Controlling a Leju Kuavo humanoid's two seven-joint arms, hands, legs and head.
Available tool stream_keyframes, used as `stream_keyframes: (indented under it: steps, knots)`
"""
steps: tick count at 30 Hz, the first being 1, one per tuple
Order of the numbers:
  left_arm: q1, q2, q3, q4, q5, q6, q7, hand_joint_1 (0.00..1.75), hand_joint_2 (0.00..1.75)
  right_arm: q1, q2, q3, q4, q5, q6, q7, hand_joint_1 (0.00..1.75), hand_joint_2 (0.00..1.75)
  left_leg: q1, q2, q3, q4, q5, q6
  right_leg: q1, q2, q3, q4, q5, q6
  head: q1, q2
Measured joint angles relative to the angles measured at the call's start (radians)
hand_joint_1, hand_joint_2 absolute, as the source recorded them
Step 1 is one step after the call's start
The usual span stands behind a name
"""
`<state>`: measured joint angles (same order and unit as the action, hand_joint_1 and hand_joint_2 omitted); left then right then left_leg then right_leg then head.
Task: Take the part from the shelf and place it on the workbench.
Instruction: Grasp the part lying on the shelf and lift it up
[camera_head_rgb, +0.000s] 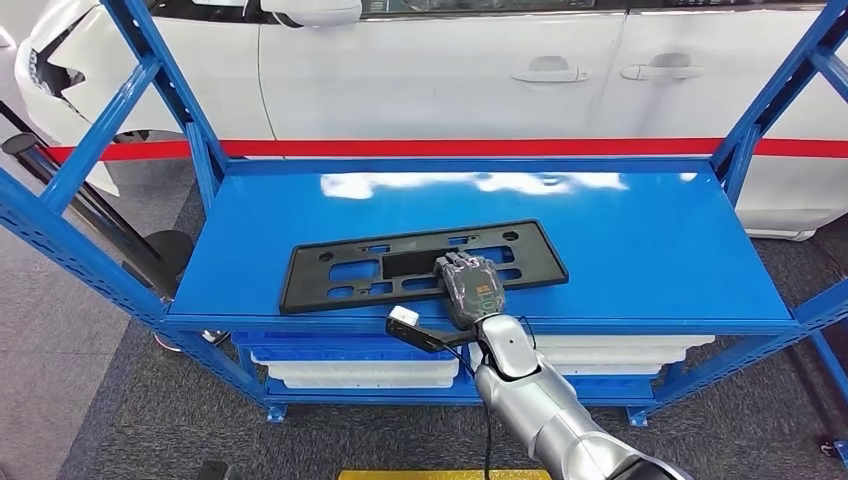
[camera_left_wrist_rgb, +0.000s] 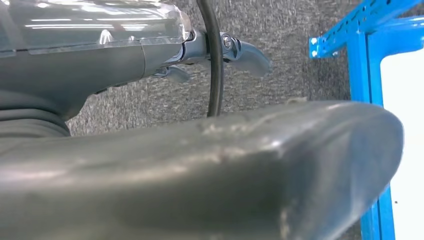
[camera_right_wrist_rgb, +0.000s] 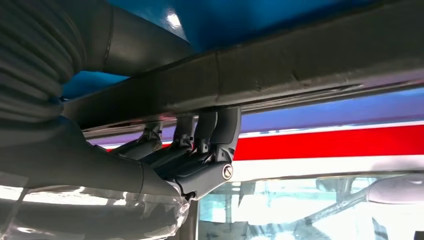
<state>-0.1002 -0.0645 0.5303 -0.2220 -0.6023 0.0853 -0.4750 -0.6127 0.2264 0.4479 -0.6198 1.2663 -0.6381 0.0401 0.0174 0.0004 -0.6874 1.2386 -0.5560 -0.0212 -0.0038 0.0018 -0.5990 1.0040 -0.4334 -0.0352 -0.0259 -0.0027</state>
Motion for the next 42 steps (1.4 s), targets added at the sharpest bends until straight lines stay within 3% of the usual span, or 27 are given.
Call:
stream_keyframes:
  steps: [1,2,3,4,6,7,11,13,15,16,17,18,19,21,22,25,27,28,30,31,32,33,34,36,37,42]
  knots:
    - [0.001,0.000,0.001,0.000,-0.002,0.000,0.001,0.00,0.00,0.001,0.000,-0.001,0.001,-0.002,-0.001,-0.003,1.75,1.75,0.000,0.000,-0.019,0.038,-0.009,-0.002,0.001,0.000,0.000,0.000,0.000,0.000,0.000,0.000]
    - [0.002,0.000,0.002,0.000,-0.004,0.001,0.001,0.00,0.00,0.003,0.000,-0.003,0.001,-0.004,-0.002,-0.005,1.75,1.75,0.000,0.000,-0.022,0.043,0.001,-0.002,0.001,0.000,0.000,0.001,-0.001,0.000,0.000,0.000]
    - [0.002,-0.001,0.004,0.000,-0.005,0.001,0.002,0.00,0.00,0.003,0.000,-0.005,0.001,-0.007,-0.003,-0.007,1.75,1.75,0.000,0.000,-0.004,0.007,0.028,-0.001,0.001,0.001,0.001,0.003,-0.002,0.001,0.000,0.000]
    - [0.002,-0.001,0.006,0.000,-0.006,0.001,0.002,0.00,0.00,0.004,-0.001,-0.007,0.001,-0.010,-0.005,-0.009,1.75,1.75,0.000,0.000,0.027,-0.058,0.064,0.002,0.001,0.001,0.002,0.005,-0.003,0.003,0.000,0.000]
    - [0.000,-0.001,0.010,0.000,-0.007,0.001,0.002,0.00,0.00,0.005,-0.001,-0.010,0.000,-0.015,-0.008,-0.010,1.75,1.75,-0.003,-0.001,0.087,-0.180,0.107,0.011,0.004,0.003,0.000,0.011,-0.007,0.010,0.000,0.000]
    - [0.000,-0.001,0.012,0.000,-0.009,0.001,0.002,0.00,0.00,0.006,-0.001,-0.011,0.000,-0.016,-0.009,-0.010,1.75,1.75,-0.005,-0.001,0.101,-0.210,0.113,0.016,0.006,0.003,-0.001,0.013,-0.007,0.014,0.000,0.000]
    - [0.000,-0.003,0.016,0.000,-0.017,0.001,0.002,0.00,0.00,0.012,-0.003,-0.015,-0.004,-0.017,-0.012,-0.011,1.75,1.75,-0.003,0.001,0.107,-0.227,0.119,0.036,0.005,0.004,-0.005,0.022,-0.015,0.034,0.000,0.000]
    - [-0.002,-0.004,0.016,0.000,-0.018,0.002,0.002,0.00,0.00,0.017,-0.005,-0.017,-0.008,-0.031,-0.005,-0.022,1.75,1.75,0.001,0.004,0.108,-0.235,0.125,0.048,0.002,0.003,-0.037,0.093,-0.063,0.045,0.000,0.000]
    - [-0.002,-0.004,0.020,0.000,-0.019,0.004,0.000,0.00,0.00,0.029,-0.006,-0.025,-0.021,-0.107,0.024,-0.083,1.75,1.75,0.001,0.005,0.106,-0.235,0.126,0.053,-0.002,0.003,-0.097,0.217,-0.125,0.052,0.000,0.000]
    - [-0.001,-0.004,0.024,0.000,-0.018,0.006,-0.003,0.00,0.00,0.040,-0.007,-0.031,-0.043,-0.185,0.052,-0.142,1.75,1.75,0.002,0.005,0.106,-0.235,0.126,0.052,-0.003,0.003,-0.118,0.263,-0.140,0.054,0.000,0.000]
    - [0.002,-0.004,0.031,0.000,-0.018,0.006,-0.008,0.00,0.00,0.056,-0.007,-0.037,-0.083,-0.290,0.090,-0.210,1.75,1.75,0.003,0.006,0.108,-0.234,0.125,0.051,-0.004,0.003,-0.125,0.279,-0.136,0.056,0.000,0.000]
    - [0.006,-0.005,0.039,0.000,-0.018,0.007,-0.015,0.00,0.00,0.075,-0.006,-0.040,-0.146,-0.421,0.138,-0.273,1.75,1.75,0.004,0.006,0.111,-0.234,0.124,0.049,-0.005,0.003,-0.113,0.257,-0.115,0.056,0.000,0.000]
    - [0.010,-0.005,0.047,0.000,-0.017,0.007,-0.022,0.00,0.00,0.093,-0.004,-0.041,-0.222,-0.559,0.184,-0.317,1.75,1.75,0.005,0.007,0.115,-0.234,0.121,0.045,-0.006,0.003,-0.083,0.202,-0.083,0.054,0.000,0.000]
    - [0.013,-0.008,0.064,0.000,-0.018,0.008,-0.034,0.00,0.00,0.126,0.000,-0.034,-0.392,-0.830,0.273,-0.354,1.75,1.75,0.003,0.009,0.123,-0.231,0.116,0.037,-0.006,0.002,-0.010,0.070,-0.031,0.046,0.000,0.000]
    - [0.013,-0.009,0.073,0.000,-0.018,0.009,-0.040,0.00,0.00,0.146,0.000,-0.030,-0.473,-0.940,0.306,-0.360,1.75,1.75,0.001,0.009,0.125,-0.230,0.113,0.032,-0.005,0.000,0.012,0.028,-0.021,0.043,0.000,0.000]
    - [0.021,-0.012,0.099,0.000,-0.017,0.010,-0.053,0.00,0.00,0.223,-0.013,-0.018,-0.685,-1.155,0.363,-0.370,1.75,1.75,0.000,0.004,0.123,-0.233,0.114,0.015,-0.002,-0.005,0.019,0.003,-0.018,0.031,0.000,0.000]
    - [0.030,-0.014,0.114,0.000,-0.015,0.012,-0.060,0.00,0.00,0.255,-0.029,-0.013,-0.793,-1.234,0.381,-0.376,1.75,1.75,0.002,0.003,0.110,-0.210,0.096,0.007,-0.007,-0.007,0.017,-0.003,-0.011,0.019,0.000,0.000]
    - [0.034,-0.014,0.122,0.000,-0.013,0.013,-0.063,0.00,0.00,0.267,-0.039,-0.013,-0.845,-1.268,0.388,-0.382,1.75,1.75,0.003,0.003,0.092,-0.170,0.068,0.003,-0.010,-0.007,0.017,-0.006,-0.008,0.014,0.000,0.000]
    - [0.039,-0.015,0.138,0.000,-0.008,0.017,-0.068,0.00,0.00,0.291,-0.060,-0.013,-0.939,-1.321,0.404,-0.397,1.75,1.75,0.005,0.003,0.035,-0.037,-0.003,-0.002,-0.009,-0.008,0.016,-0.007,-0.008,0.008,0.000,0.000]
    - [0.042,-0.015,0.144,0.000,-0.005,0.020,-0.070,0.00,0.00,0.304,-0.071,-0.013,-0.976,-1.341,0.411,-0.402,1.75,1.75,0.005,0.003,0.008,0.025,-0.027,-0.005,-0.008,-0.007,0.016,-0.006,-0.009,0.007,0.000,0.000]
    - [0.045,-0.015,0.151,0.000,-0.003,0.022,-0.070,0.00,0.00,0.319,-0.082,-0.013,-1.008,-1.358,0.417,-0.406,1.75,1.75,0.005,0.003,-0.007,0.057,-0.031,-0.005,-0.007,-0.007,0.017,-0.005,-0.010,0.007,0.000,0.000]
    - [0.047,-0.016,0.158,0.000,0.000,0.024,-0.070,0.00,0.00,0.336,-0.091,-0.013,-1.034,-1.371,0.419,-0.411,1.75,1.75,0.005,0.003,-0.002,0.046,-0.014,-0.005,-0.007,-0.006,0.018,-0.004,-0.012,0.008,0.000,0.000]
    - [0.048,-0.016,0.165,0.000,0.005,0.024,-0.071,0.00,0.00,0.354,-0.099,-0.013,-1.056,-1.381,0.418,-0.418,1.75,1.75,0.005,0.004,0.020,-0.003,0.019,-0.003,-0.007,-0.006,0.020,-0.003,-0.014,0.010,0.000,0.000]
    - [0.048,-0.017,0.180,0.000,0.014,0.023,-0.074,0.00,0.00,0.387,-0.111,-0.013,-1.095,-1.391,0.409,-0.437,1.75,1.75,0.003,0.004,0.086,-0.145,0.083,0.004,-0.005,-0.005,0.022,0.003,-0.020,0.016,0.000,0.000]
    - [0.048,-0.018,0.186,0.000,0.016,0.022,-0.075,0.00,0.00,0.400,-0.115,-0.013,-1.109,-1.392,0.405,-0.445,1.75,1.75,0.001,0.003,0.107,-0.192,0.098,0.009,-0.003,-0.005,0.021,0.006,-0.022,0.021,0.000,0.000]
    - [0.049,-0.024,0.210,0.000,0.025,0.037,-0.069,0.00,0.00,0.462,-0.128,-0.014,-1.154,-1.384,0.389,-0.470,1.75,1.75,-0.002,0.000,0.120,-0.229,0.106,0.037,-0.005,-0.003,0.014,0.020,-0.035,0.046,0.000,0.000]
